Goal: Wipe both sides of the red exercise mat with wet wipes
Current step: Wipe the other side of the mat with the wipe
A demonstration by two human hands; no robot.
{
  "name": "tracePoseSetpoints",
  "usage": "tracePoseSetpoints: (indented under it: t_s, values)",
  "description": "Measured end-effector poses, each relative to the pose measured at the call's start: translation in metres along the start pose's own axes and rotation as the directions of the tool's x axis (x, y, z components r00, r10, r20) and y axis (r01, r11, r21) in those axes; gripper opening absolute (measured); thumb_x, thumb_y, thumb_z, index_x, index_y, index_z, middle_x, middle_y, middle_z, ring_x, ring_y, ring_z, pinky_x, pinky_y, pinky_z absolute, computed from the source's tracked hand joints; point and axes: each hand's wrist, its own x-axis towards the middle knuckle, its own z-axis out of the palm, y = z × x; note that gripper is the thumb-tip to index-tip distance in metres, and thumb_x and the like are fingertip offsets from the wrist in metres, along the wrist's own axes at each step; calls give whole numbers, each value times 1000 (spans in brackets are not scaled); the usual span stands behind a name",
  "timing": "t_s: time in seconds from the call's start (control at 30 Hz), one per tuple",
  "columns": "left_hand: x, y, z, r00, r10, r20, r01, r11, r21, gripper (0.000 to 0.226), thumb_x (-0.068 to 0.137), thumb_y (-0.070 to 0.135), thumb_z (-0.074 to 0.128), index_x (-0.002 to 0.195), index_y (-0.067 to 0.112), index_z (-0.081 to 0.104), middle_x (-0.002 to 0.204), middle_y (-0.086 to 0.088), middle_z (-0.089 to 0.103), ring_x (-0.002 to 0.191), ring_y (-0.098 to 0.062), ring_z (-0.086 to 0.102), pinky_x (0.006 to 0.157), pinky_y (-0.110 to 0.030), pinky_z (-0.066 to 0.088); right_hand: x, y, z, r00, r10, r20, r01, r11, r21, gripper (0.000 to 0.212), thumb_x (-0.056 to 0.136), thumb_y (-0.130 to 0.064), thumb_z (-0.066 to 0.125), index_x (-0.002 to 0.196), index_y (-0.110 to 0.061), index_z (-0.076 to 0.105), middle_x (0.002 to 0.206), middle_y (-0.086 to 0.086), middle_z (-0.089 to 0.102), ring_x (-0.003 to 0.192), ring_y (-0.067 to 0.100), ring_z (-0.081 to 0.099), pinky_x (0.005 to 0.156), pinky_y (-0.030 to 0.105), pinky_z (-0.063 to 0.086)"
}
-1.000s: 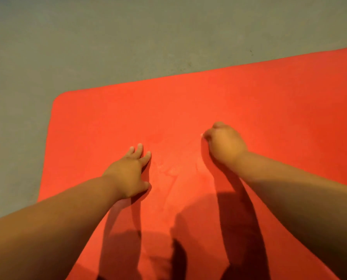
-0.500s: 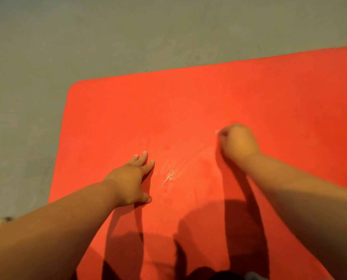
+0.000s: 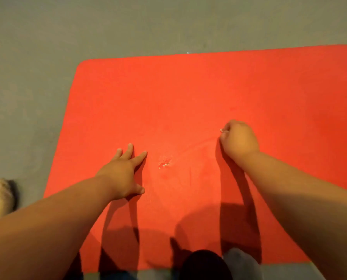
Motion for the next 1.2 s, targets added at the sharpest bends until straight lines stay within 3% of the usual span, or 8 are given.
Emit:
tracePoseSetpoints:
  t_s: [0.1, 0.33, 0.47, 0.57, 0.7, 0.8, 1.03, 1.2]
  values:
    - [-18, 2, 13, 1000, 8, -5, -8, 1000, -22, 111, 75, 49, 74, 152, 35, -5, 160, -4, -16, 148, -29, -3, 117, -36, 16, -2, 5, -6, 995, 88, -43, -89, 996, -28, 19, 88, -6, 48, 100, 3, 61, 106, 27, 64, 101, 39, 60, 82, 40, 46]
    - [-37, 11, 27, 1000, -16, -12, 15, 998, -55, 111, 75, 43, 75, 153, 30, -3, 160, -4, -14, 148, -27, -1, 116, -34, 16, -102, -101, 46, 753, -599, 273, 589, 798, 128, 25, 94, -10, 42, 113, -8, 58, 114, 13, 58, 107, 30, 54, 89, 34, 39]
    - [-44, 14, 31, 1000, -18, 10, 19, 999, -49, 114, 74, 43, 76, 153, 29, -6, 160, -3, -16, 148, -26, -2, 117, -35, 18, -48, -19, 20, 986, -162, 26, 157, 978, 135, 23, 85, -3, 51, 103, -4, 66, 109, 20, 63, 103, 33, 57, 85, 32, 36]
    - [-51, 14, 38, 1000, -12, 17, 13, 999, -43, 114, 75, 41, 76, 152, 30, -8, 159, -1, -18, 148, -25, -4, 117, -35, 19, -29, 26, 0, 989, 121, -84, -112, 988, 103, 20, 84, -2, 50, 97, 1, 65, 103, 25, 65, 99, 37, 59, 82, 36, 44]
    - [-54, 15, 42, 1000, -13, 5, 14, 998, -65, 114, 75, 40, 76, 152, 31, -8, 159, 0, -19, 148, -25, -5, 117, -36, 21, -77, -50, 35, 977, -167, 133, 158, 985, 72, 26, 86, -1, 48, 105, -5, 65, 109, 16, 65, 100, 32, 61, 83, 32, 47]
    - [-55, 12, 41, 1000, -3, 3, 3, 997, -75, 114, 74, 39, 77, 152, 30, -6, 159, 0, -17, 148, -25, -4, 116, -34, 19, -136, -99, 59, 745, -581, 329, 565, 811, 152, 26, 90, -5, 45, 109, -10, 62, 112, 11, 60, 103, 30, 57, 88, 35, 45]
    - [-57, 14, 44, 1000, 5, -14, -6, 996, -85, 112, 76, 40, 75, 152, 29, -7, 159, 0, -18, 148, -24, -5, 116, -33, 16, -66, 19, 0, 993, 108, -39, -103, 988, 116, 15, 86, -12, 54, 90, -4, 67, 95, 23, 67, 92, 38, 62, 75, 37, 45]
    - [-56, 15, 45, 1000, 3, -14, -4, 998, -69, 113, 76, 40, 76, 153, 27, -5, 160, -2, -15, 148, -26, -3, 117, -33, 15, -126, -59, 33, 913, -322, 252, 318, 946, 57, 20, 90, -13, 49, 99, -9, 66, 103, 15, 66, 97, 32, 61, 78, 34, 46]
